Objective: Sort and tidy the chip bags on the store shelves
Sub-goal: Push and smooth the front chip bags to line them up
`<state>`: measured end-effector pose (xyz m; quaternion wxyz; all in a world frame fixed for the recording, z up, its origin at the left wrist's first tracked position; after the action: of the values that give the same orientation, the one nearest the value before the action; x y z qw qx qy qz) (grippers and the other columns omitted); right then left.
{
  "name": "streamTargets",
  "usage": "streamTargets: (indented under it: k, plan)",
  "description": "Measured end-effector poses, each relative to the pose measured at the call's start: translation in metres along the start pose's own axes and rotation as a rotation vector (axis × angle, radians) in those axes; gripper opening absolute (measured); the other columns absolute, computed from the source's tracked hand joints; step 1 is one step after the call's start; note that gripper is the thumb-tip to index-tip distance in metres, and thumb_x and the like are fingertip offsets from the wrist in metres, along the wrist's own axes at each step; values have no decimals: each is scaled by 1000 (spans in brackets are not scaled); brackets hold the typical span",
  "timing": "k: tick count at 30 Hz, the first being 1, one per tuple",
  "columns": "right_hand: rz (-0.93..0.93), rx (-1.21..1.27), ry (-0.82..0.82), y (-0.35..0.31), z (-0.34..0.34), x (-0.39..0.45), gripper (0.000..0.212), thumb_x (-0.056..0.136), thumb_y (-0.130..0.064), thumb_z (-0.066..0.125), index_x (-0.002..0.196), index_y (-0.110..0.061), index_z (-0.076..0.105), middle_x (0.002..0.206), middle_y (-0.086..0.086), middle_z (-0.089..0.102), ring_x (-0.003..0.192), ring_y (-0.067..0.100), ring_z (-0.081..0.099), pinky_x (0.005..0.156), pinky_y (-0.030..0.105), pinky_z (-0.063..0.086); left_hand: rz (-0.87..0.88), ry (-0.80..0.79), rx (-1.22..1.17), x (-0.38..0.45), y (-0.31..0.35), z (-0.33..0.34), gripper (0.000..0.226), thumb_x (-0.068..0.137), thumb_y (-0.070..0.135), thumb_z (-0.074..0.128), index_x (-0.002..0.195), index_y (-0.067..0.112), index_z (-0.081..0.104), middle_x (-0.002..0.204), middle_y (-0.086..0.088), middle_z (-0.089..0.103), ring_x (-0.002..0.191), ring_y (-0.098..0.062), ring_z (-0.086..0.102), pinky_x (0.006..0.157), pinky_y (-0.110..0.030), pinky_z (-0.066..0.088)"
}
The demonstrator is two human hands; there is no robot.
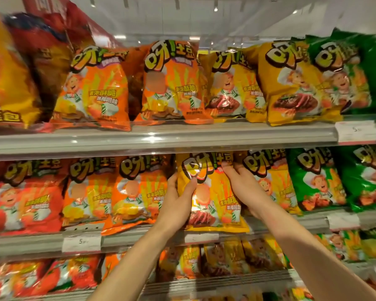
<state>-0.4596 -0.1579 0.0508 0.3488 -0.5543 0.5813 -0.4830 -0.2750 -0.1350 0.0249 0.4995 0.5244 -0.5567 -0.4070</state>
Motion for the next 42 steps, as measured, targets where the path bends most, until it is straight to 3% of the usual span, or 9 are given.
streamTargets:
  k: [3,6,8,13,20,27,33,38,42]
  plan:
    - [-72,-197,11,-6,1,-17,74,94,-66,43,153,-25,28,152,0,47,136,22,46,111,38,36,18,18,-6,6,-1,0,66,100,48,51,155,24,25,118,29,51,119,-8,52,94,-22,34]
    - [-190,-326,-15,-3,3,-34,81,94,-64,44,159,-31,8,166,-9,16,150,13,22,117,35,24,9,24,16,13,-4,0,75,98,57,50,158,24,19,153,7,43,141,-18,41,107,-29,33]
    - [-207,-366,-44,3,7,-37,84,93,-65,45,159,-34,4,166,-14,7,151,9,15,118,34,20,5,22,27,17,-2,1,76,100,55,48,160,22,15,159,2,36,146,-20,34,108,-28,28]
    - [-203,-385,9,11,18,-35,77,99,-50,50,159,-30,6,164,-7,13,149,16,22,115,33,25,53,6,129,20,6,4,74,104,49,43,161,19,7,164,-1,27,150,-20,26,110,-25,23]
    - [-221,-454,126,24,34,-29,67,103,-43,43,159,-22,11,159,1,18,145,23,30,114,34,29,348,-26,540,3,-11,-3,70,104,46,43,160,28,4,168,2,-2,155,-12,-5,116,-24,5]
    - [-383,-741,173,26,26,-34,61,104,-45,35,158,-26,15,166,4,10,152,23,14,119,36,23,496,-57,817,-5,-24,-2,67,105,42,42,161,31,7,168,-3,-15,156,-20,0,120,-28,19]
    - [-489,-957,97,43,28,-34,62,102,-46,22,157,-17,28,162,9,28,149,27,28,116,46,35,519,-72,842,-4,-25,5,63,106,38,40,160,33,8,168,-7,-12,156,-24,2,120,-29,21]
    - [-497,-991,80,42,26,-34,68,98,-52,7,159,-23,14,167,3,12,154,21,10,121,35,15,563,-56,866,-6,-26,3,58,106,40,42,154,40,9,168,-11,-5,155,-30,14,115,-38,38]
    - [-469,-979,62,37,20,-36,67,99,-54,8,160,-26,6,168,-1,2,154,17,-1,121,31,5,671,18,899,-14,-26,-6,55,104,44,43,155,30,26,167,-10,14,149,-28,31,95,-38,55]
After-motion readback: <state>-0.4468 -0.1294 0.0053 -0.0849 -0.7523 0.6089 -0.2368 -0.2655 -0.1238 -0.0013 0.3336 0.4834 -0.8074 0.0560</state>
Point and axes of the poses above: each hand's wrist, its own x-axis towards the middle knuckle, its own z-axis out of the palm, y = z × x, the point moved 4 cm from there along x, towards the middle knuckle
